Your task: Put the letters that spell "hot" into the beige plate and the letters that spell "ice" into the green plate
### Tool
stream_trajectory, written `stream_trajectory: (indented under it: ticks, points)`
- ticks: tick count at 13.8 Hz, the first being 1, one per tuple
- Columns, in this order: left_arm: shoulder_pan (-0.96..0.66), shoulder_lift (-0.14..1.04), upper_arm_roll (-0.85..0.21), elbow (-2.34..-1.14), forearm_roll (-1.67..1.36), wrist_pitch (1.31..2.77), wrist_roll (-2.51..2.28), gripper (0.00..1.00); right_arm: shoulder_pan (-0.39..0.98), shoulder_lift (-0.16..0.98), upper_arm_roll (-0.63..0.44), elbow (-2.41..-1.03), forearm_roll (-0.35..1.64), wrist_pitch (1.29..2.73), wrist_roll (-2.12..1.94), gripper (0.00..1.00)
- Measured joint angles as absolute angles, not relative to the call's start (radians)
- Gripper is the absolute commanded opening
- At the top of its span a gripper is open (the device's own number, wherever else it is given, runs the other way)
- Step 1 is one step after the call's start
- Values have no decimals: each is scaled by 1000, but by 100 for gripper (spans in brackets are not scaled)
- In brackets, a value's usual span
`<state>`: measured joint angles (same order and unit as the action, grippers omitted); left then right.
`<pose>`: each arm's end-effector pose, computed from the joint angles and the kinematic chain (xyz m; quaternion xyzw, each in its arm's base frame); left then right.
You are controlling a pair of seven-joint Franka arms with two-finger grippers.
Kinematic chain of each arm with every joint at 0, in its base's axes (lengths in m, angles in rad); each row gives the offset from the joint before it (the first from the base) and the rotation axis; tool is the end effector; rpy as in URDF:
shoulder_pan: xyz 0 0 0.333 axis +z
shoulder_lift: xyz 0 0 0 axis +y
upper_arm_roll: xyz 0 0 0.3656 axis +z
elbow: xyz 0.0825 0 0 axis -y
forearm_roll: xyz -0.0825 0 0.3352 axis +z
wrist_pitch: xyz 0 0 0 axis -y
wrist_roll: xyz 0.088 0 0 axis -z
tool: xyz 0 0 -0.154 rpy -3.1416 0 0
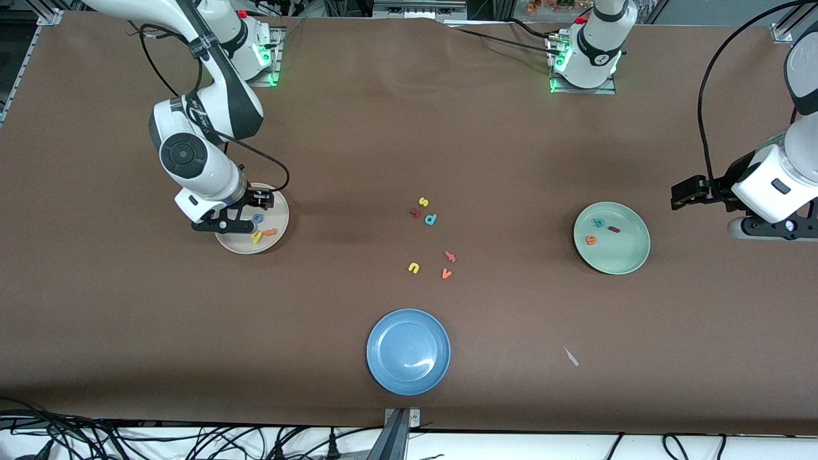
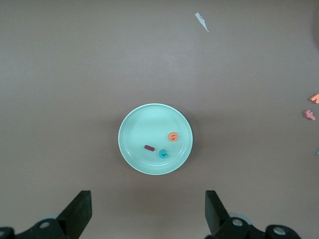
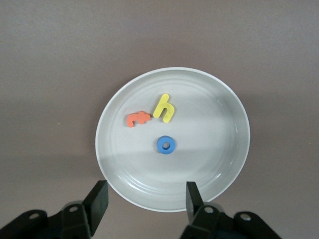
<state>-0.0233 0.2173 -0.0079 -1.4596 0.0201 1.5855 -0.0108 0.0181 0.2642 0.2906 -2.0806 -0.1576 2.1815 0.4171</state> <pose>0.5748 -0.0144 0.5574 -0.9989 0.0107 0.0455 0.0101 0.5146 0.1466 0.3283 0.9970 -0.0060 -0.0611 0.0481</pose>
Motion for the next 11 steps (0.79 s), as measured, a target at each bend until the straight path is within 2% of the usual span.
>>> stream_trajectory:
  ticks: [2, 4, 6, 11]
  points:
    - [-23, 217, -8, -1460, 20, 1585, -11, 100, 18, 235, 291, -2074, -150, 2158, 417, 79]
    - [-23, 217, -8, -1460, 20, 1584, -11, 100, 19, 203, 292, -2030, -149, 2074, 415, 86]
    - [-23, 217, -8, -1460, 20, 1584, -11, 100, 20, 177, 292, -1945, -148, 1951, 374, 99]
    - [-23, 217, -8, -1459, 20, 1583, -11, 100, 19, 140, 280, -1765, -128, 1738, 212, 100]
